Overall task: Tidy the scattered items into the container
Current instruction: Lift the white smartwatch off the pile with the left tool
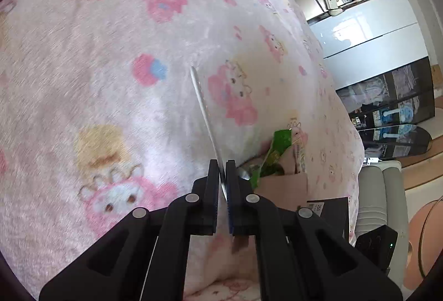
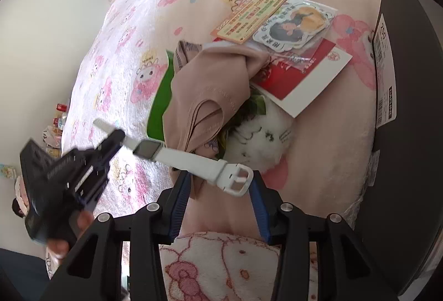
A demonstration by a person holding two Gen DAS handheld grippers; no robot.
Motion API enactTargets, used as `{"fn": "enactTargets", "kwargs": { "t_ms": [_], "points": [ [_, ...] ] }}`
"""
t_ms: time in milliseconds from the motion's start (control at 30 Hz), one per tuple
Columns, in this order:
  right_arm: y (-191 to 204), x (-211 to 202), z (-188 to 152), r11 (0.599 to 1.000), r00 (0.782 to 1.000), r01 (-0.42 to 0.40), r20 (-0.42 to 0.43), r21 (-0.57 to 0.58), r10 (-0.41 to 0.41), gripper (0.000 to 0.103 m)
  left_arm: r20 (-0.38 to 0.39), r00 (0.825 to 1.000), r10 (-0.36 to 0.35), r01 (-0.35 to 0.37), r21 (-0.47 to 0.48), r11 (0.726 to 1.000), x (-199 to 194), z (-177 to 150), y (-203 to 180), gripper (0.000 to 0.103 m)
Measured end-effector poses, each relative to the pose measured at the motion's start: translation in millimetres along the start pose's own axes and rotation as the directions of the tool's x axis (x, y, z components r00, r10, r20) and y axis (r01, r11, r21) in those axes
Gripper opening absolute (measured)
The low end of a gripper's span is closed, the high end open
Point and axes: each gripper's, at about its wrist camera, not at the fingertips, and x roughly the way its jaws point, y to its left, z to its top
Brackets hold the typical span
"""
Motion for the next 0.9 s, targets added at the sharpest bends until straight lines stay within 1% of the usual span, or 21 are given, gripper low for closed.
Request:
{"fn": "enactTargets", "kwargs": {
  "t_ms": [100, 200, 300, 333, 400, 500, 533, 567, 633, 667, 700, 733, 800, 900],
  "points": [
    [1, 5, -4, 1.000, 1.000, -0.002, -0.019, 0.009, 0.002, 0.039, -0.028, 0.999, 0.019, -0.020, -0.007, 1.000, -1, -14, 15, 0.003],
    [0, 11, -7, 1.000, 0.999, -0.012, -0.040, 0.027, 0.013, 0.039, -0.062, 0.998, 0.021, -0.022, -0.021, 1.000, 1, -22, 25, 0.003],
    [-4, 23, -7, 0.997, 0.996, -0.046, -0.077, 0.068, 0.051, 0.039, -0.068, 0.998, 0.007, -0.009, -0.029, 1.000, 1, -24, 28, 0.003],
    [-7, 25, -8, 0.994, 0.995, -0.064, -0.076, 0.089, 0.071, 0.039, -0.072, 0.997, 0.003, -0.005, -0.028, 1.000, 2, -24, 28, 0.003],
    [-9, 23, -9, 0.989, 0.993, -0.096, -0.054, 0.112, 0.103, 0.039, -0.084, 0.997, 0.001, -0.004, -0.037, 0.999, 3, -24, 30, 0.004],
    [-8, 13, -8, 0.981, 0.990, -0.142, 0.004, 0.129, 0.143, 0.039, -0.093, 0.996, -0.015, 0.009, -0.057, 0.998, 4, -23, 35, 0.006],
    [-9, 7, -9, 0.979, 0.988, -0.151, 0.027, 0.135, 0.149, 0.039, -0.094, 0.995, -0.017, 0.011, -0.063, 0.998, 4, -22, 37, 0.010],
    [-8, 5, -8, 0.977, 0.987, -0.156, 0.047, 0.142, 0.151, 0.039, -0.093, 0.996, -0.018, 0.011, -0.066, 0.998, 5, -22, 38, 0.011],
    [-9, 6, -4, 0.980, 0.991, -0.131, 0.055, 0.150, 0.124, 0.039, -0.090, 0.996, -0.013, 0.007, -0.071, 0.997, 8, -20, 40, 0.013],
    [-8, 12, -3, 0.986, 0.996, -0.083, 0.034, 0.146, 0.078, 0.039, -0.095, 0.995, -0.007, 0.000, -0.075, 0.997, 11, -19, 42, 0.015],
    [-11, 18, -8, 0.988, 0.999, -0.040, 0.010, 0.146, 0.039, 0.039, -0.103, 0.995, -0.005, -0.004, -0.087, 0.996, 15, -18, 44, 0.015],
    [-12, 24, -8, 0.988, 1.000, -0.017, -0.014, 0.155, 0.019, 0.039, -0.106, 0.994, -0.014, 0.003, -0.102, 0.995, 17, -17, 46, 0.016],
    [-16, 37, -4, 0.980, 0.998, -0.047, -0.026, 0.193, 0.053, 0.039, -0.095, 0.995, -0.029, 0.019, -0.109, 0.994, 17, -16, 47, 0.016],
    [-22, 40, -3, 0.975, 0.998, -0.055, 0.024, 0.217, 0.051, 0.037, -0.069, 0.996, -0.049, 0.041, -0.112, 0.993, 18, -14, 50, 0.017]
  ]
}}
